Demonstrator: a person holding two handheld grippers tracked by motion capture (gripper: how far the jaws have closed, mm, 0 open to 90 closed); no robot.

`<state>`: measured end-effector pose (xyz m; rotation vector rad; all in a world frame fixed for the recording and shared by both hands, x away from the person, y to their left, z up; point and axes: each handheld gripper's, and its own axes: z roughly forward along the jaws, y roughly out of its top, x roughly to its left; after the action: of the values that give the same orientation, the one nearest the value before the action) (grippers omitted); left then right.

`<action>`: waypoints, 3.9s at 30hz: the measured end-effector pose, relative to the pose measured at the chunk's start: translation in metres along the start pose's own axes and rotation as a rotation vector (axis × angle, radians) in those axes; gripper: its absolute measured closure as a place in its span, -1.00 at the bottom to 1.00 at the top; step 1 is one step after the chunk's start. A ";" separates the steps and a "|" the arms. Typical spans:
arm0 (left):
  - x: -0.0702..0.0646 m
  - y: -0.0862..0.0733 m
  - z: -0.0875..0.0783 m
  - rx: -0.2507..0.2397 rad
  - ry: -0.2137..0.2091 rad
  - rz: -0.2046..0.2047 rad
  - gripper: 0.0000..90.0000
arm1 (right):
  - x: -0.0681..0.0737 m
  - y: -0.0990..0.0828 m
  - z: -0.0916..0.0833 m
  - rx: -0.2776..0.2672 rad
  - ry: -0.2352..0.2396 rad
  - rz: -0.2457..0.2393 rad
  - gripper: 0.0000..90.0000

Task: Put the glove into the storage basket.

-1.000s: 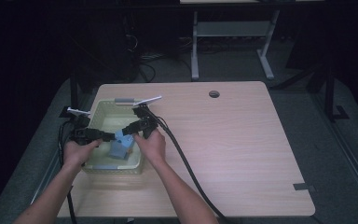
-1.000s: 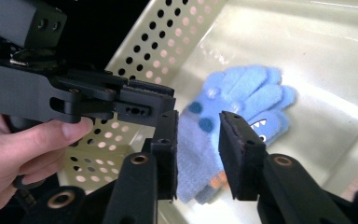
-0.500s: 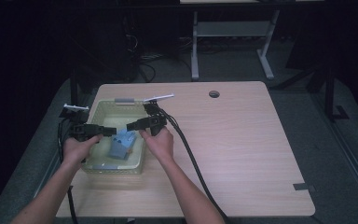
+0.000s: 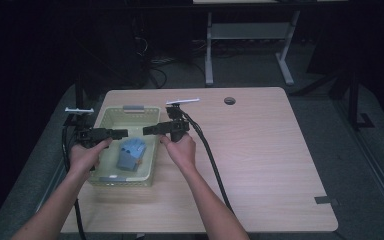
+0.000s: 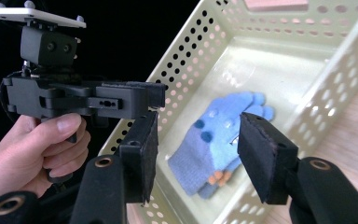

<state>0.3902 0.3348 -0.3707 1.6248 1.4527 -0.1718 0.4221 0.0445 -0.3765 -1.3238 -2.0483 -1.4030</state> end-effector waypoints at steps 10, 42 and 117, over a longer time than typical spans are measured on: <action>-0.022 0.002 0.007 -0.012 -0.041 0.034 0.01 | -0.011 0.002 -0.029 -0.050 0.001 0.014 -0.05; -0.070 -0.002 0.034 -0.036 -0.098 0.089 -0.14 | -0.056 -0.010 -0.112 -0.146 -0.014 0.064 -0.19; -0.158 -0.079 0.131 0.072 -0.264 0.255 -0.37 | -0.153 -0.121 -0.251 -0.252 -0.178 0.205 -0.30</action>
<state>0.3363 0.1222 -0.3862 1.7560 1.0412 -0.2829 0.3449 -0.2583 -0.4337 -1.7661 -1.8192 -1.5349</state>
